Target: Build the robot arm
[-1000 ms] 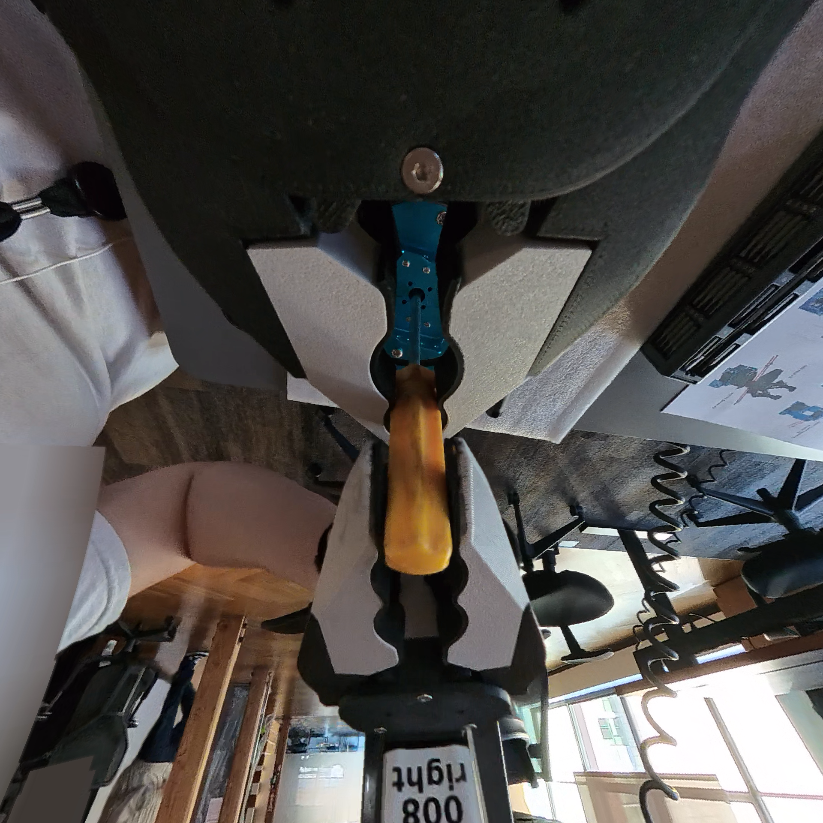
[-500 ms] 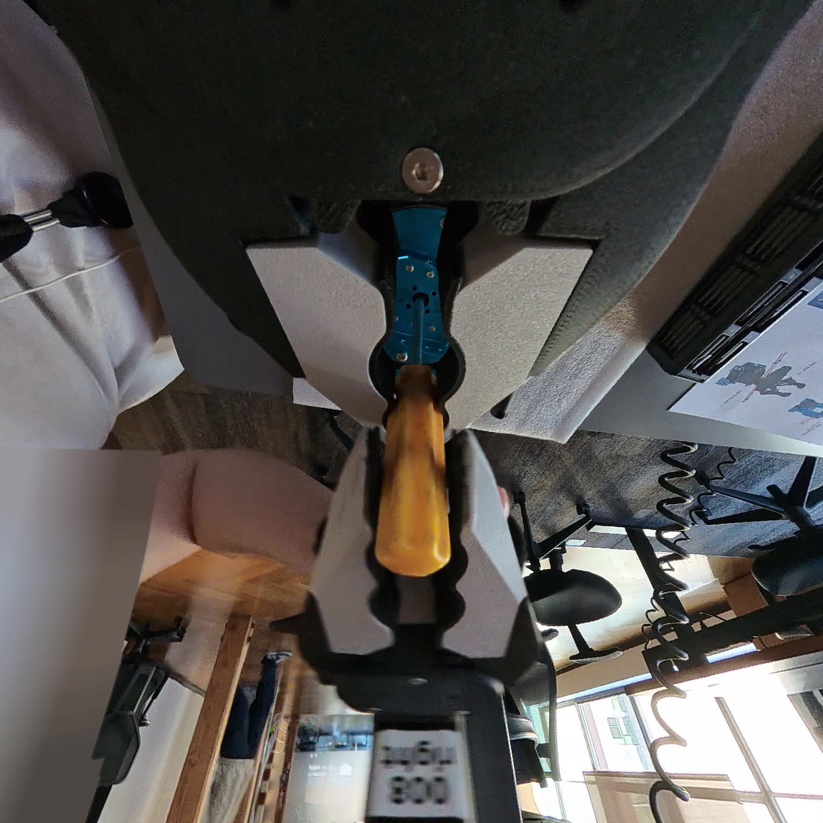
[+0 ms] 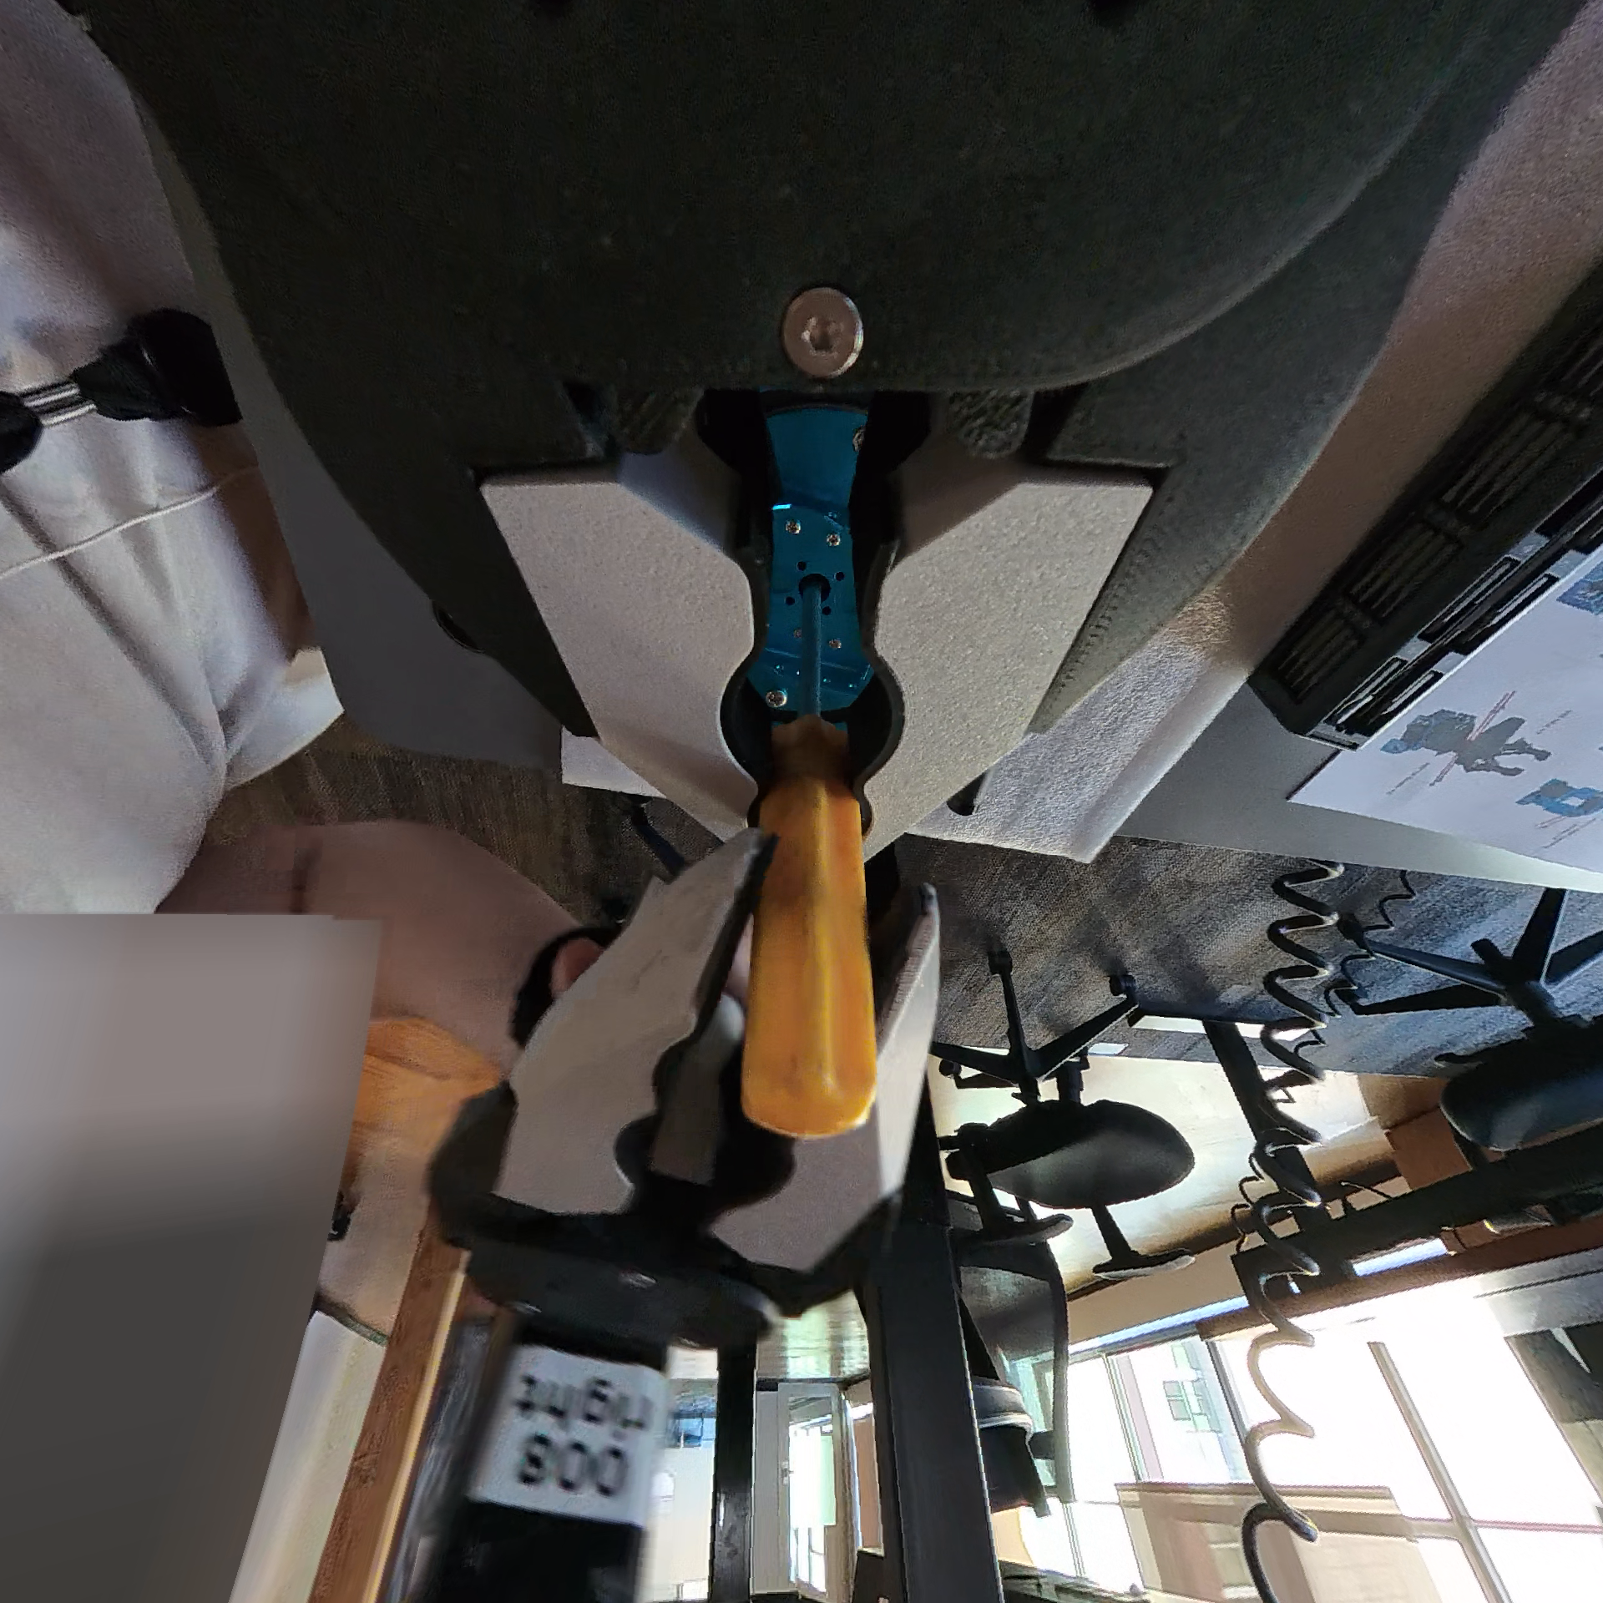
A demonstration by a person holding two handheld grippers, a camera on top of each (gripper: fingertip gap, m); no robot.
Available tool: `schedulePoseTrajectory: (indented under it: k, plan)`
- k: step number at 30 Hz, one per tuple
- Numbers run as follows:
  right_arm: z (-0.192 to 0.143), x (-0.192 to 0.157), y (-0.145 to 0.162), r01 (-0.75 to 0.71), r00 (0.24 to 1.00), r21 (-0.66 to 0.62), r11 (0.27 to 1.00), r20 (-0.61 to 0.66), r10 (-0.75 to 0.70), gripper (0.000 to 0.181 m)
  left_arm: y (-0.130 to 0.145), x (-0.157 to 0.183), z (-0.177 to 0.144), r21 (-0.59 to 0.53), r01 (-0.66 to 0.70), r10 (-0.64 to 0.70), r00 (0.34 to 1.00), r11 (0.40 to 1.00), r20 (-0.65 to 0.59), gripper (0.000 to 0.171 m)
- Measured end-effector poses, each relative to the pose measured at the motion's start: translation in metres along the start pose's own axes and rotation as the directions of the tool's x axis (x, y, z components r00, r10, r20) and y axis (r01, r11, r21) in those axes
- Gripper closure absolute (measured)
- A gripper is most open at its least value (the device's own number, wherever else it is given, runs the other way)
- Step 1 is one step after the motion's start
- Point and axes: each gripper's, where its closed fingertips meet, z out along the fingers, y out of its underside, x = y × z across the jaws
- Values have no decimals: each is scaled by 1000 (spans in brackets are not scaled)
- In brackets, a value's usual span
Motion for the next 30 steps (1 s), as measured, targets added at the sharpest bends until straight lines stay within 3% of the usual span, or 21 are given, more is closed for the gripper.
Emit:
schedulePoseTrajectory:
  k: [2, 3, 4, 5, 8, 10, 13, 15, 17, 19, 21, 23, 26, 28, 30]
  plan:
    - [-2, 3, -1, -27, 980, 5, 1000, 195, 25, 148, 0, 1, 1, -1, 4, -4, 1000, 1000, -9, 163]
    - [-2, 3, -2, -61, 958, 10, 998, 280, 56, 151, 0, 0, 1, -5, 0, 0, 1000, 1000, -2, 163]
    - [-4, -7, -1, -91, 913, -1, 996, 400, 84, 165, 0, 0, 1, -8, -4, 4, 1000, 1000, -1, 163]
    - [-3, -8, -1, -123, 895, -6, 992, 432, 113, 165, 1, 1, 1, -10, -6, 6, 1000, 1000, -4, 163]
    - [3, -4, -1, -153, 941, 34, 988, 311, 135, 165, 2, -2, -2, -3, 10, -10, 1000, 1000, 7, 163]
    - [4, 2, -1, -151, 986, 67, 986, 77, 145, 165, 2, -3, -3, -3, 4, -4, 1000, 1000, 28, 162]
    - [0, 2, -2, -165, 946, 157, 974, -255, 201, 165, 3, -1, 0, -19, -20, 20, 999, 1000, 28, 162]
    - [-2, 2, -2, -92, 945, 129, 987, -300, 127, 165, 3, 1, 1, -17, -21, 21, 1000, 1000, 16, 162]
    - [-1, 2, -2, -36, 987, 56, 998, -156, 44, 163, 3, -1, 1, -15, -14, 14, 1000, 1000, 20, 162]
    - [-1, -1, -6, -61, 992, 47, 997, 112, 55, 154, 2, -1, 2, -14, -1, 1, 1000, 1000, 8, 161]
    - [-5, -4, -9, -144, 924, 21, 989, 361, 127, 165, 2, 0, 2, -17, -3, 3, 1000, 1000, 5, 161]
    - [-4, -1, -7, -181, 881, -10, 983, 442, 167, 164, 3, -3, 3, -26, -5, 5, 1000, 1000, 22, 161]
    - [2, 0, -7, -151, 943, 21, 988, 304, 138, 164, 3, -3, 0, -19, 8, -8, 1000, 1000, 18, 162]
    - [1, 6, -6, -146, 988, 47, 988, 50, 144, 164, 4, -5, -2, -17, 4, -4, 999, 1000, 37, 162]
    - [-5, 6, -6, -155, 963, 95, 983, -208, 172, 163, 4, -3, 1, -25, -8, 9, 999, 1000, 33, 164]
